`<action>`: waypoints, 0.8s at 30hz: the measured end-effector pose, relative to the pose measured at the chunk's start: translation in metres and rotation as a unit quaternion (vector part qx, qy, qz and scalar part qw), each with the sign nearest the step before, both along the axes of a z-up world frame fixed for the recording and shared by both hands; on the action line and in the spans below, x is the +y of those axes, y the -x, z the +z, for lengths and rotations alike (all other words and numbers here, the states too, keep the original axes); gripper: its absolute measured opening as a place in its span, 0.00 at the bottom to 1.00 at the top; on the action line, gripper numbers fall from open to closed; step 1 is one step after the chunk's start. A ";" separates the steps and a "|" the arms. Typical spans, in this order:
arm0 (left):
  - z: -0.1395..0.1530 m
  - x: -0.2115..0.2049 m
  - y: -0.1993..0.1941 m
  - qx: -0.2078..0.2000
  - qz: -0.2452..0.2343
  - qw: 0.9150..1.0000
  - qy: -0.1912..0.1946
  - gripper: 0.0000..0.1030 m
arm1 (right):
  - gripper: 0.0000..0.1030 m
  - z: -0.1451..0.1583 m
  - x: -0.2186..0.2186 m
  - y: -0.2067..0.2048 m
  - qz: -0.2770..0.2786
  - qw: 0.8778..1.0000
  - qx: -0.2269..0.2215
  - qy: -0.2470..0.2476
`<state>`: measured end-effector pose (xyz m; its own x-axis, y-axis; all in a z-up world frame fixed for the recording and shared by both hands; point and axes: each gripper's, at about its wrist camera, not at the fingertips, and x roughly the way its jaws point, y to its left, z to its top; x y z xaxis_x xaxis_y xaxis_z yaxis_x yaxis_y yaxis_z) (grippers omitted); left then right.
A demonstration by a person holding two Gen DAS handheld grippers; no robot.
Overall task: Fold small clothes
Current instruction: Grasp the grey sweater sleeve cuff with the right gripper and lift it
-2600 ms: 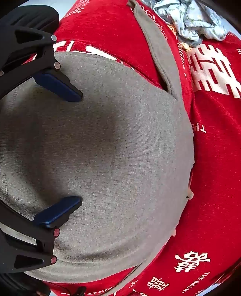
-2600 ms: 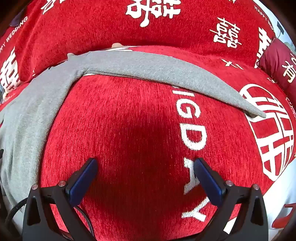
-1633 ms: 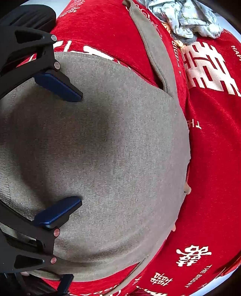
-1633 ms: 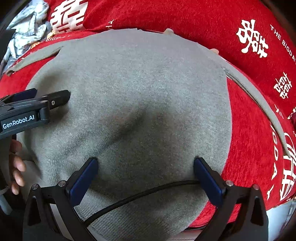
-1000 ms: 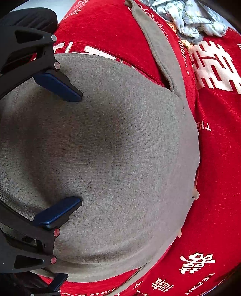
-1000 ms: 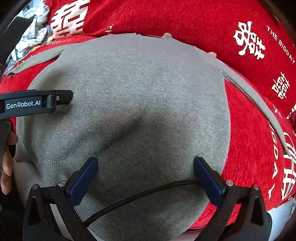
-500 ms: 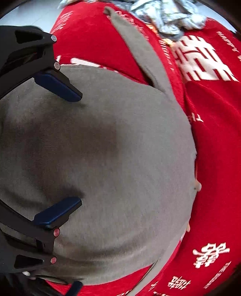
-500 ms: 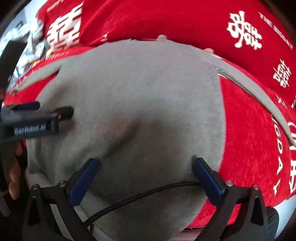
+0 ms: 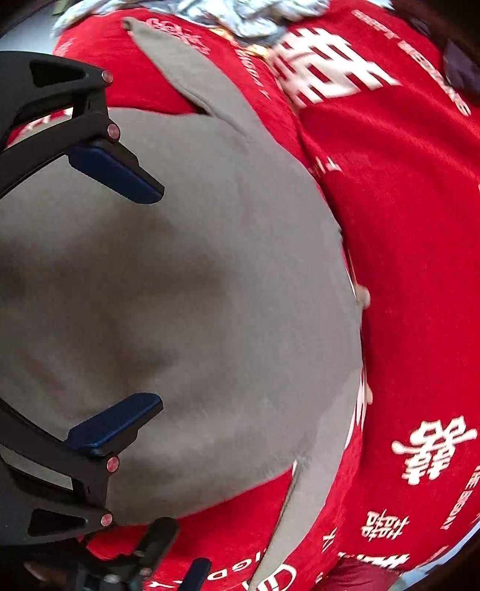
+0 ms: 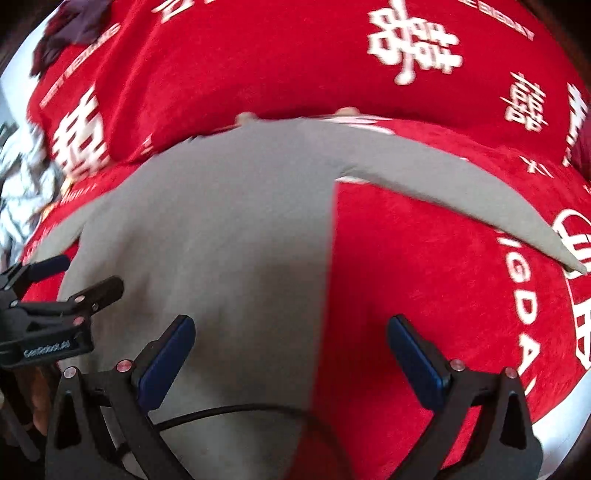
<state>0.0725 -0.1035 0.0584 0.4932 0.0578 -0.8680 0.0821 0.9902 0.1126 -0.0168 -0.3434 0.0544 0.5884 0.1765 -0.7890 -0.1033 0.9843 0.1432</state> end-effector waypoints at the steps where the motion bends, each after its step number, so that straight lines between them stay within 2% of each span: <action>1: 0.000 -0.006 -0.003 0.002 -0.005 1.000 0.000 1.00 | 1.00 -0.001 -0.014 -0.005 -0.015 1.000 0.000 -0.007; 6: 0.008 -0.045 -0.038 0.005 -0.043 0.999 0.005 1.00 | 1.00 -0.009 -0.082 -0.021 -0.103 0.994 0.014 -0.033; 11: 0.002 -0.077 -0.082 0.017 -0.055 0.998 -0.002 1.00 | 1.00 -0.013 -0.164 -0.034 -0.200 0.979 0.000 -0.031; 15: -0.007 -0.092 -0.120 0.044 -0.042 0.998 0.014 1.00 | 1.00 -0.025 -0.227 -0.048 -0.255 0.963 -0.001 -0.090; 16: -0.008 -0.095 -0.127 0.049 -0.036 0.998 0.020 1.00 | 1.00 -0.028 -0.246 -0.050 -0.272 0.955 -0.010 -0.116; 21: -0.021 -0.108 -0.154 0.069 -0.030 0.997 0.036 1.00 | 0.98 -0.034 -0.295 -0.061 -0.315 0.930 -0.042 -0.183; 23: -0.029 -0.115 -0.163 0.076 -0.028 0.996 0.031 1.00 | 0.94 -0.036 -0.304 -0.075 -0.320 0.929 -0.039 -0.180; 24: -0.034 -0.117 -0.167 0.082 -0.027 0.996 0.033 1.00 | 0.86 -0.036 -0.306 -0.081 -0.317 0.932 -0.039 -0.174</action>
